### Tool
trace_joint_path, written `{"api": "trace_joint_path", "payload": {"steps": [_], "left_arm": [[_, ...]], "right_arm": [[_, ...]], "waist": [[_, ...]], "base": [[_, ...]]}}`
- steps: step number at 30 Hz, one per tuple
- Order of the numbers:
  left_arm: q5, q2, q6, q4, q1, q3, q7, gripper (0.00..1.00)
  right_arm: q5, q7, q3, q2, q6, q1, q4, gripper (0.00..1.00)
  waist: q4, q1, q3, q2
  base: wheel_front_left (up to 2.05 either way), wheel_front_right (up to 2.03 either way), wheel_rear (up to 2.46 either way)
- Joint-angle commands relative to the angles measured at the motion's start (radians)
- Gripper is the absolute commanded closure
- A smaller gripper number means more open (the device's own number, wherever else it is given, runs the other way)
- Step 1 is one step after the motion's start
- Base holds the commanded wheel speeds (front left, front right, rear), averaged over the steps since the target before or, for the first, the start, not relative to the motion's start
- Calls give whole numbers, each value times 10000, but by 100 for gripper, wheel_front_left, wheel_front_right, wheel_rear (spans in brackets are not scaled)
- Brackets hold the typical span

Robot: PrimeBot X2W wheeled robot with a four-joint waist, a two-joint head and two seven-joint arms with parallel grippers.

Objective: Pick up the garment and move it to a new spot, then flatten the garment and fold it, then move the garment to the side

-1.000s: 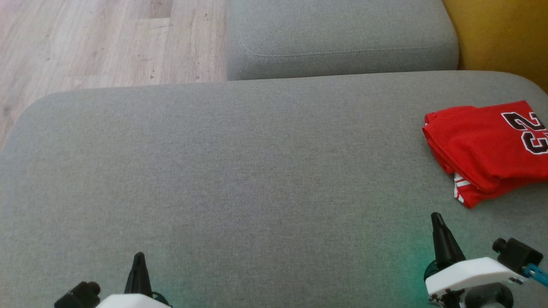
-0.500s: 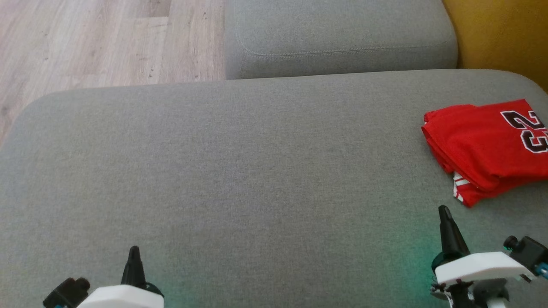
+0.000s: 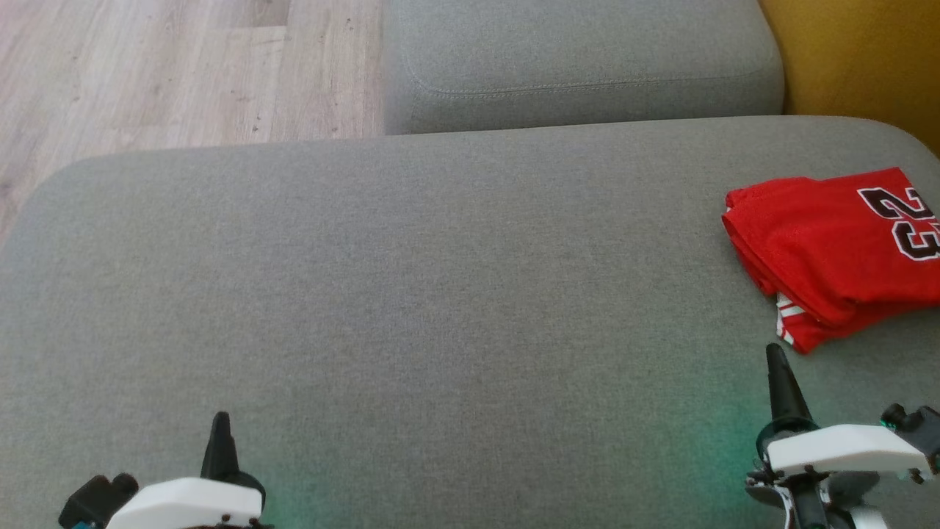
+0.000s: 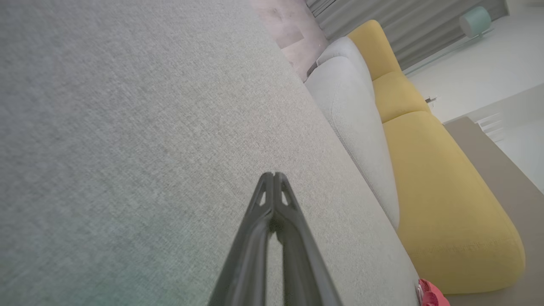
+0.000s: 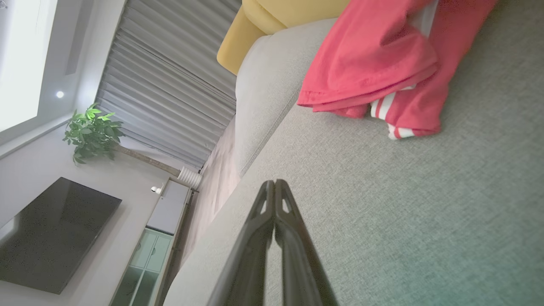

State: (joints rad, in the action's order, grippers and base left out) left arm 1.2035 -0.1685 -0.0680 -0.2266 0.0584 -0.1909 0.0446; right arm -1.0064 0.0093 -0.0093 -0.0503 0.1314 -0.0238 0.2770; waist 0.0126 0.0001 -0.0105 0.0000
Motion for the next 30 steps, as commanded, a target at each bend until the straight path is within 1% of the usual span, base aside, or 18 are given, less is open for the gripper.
{"api": "trace_joint_path", "payload": {"steps": [1, 30], "left_arm": [[151, 23, 129, 223, -625, 360, -29, 100], [2335, 612, 1145, 0, -1189, 1770, -828, 100]], "right_arm": [[-258, 27, 52, -213, -4, 540, -326, 100], [-3557, 441, -374, -222, -6, 950, -333, 100]], "waist": [[-2, 0, 2, 0], [-70, -1, 75, 0]], "base": [[0, 0, 0], [0, 0, 0]]}}
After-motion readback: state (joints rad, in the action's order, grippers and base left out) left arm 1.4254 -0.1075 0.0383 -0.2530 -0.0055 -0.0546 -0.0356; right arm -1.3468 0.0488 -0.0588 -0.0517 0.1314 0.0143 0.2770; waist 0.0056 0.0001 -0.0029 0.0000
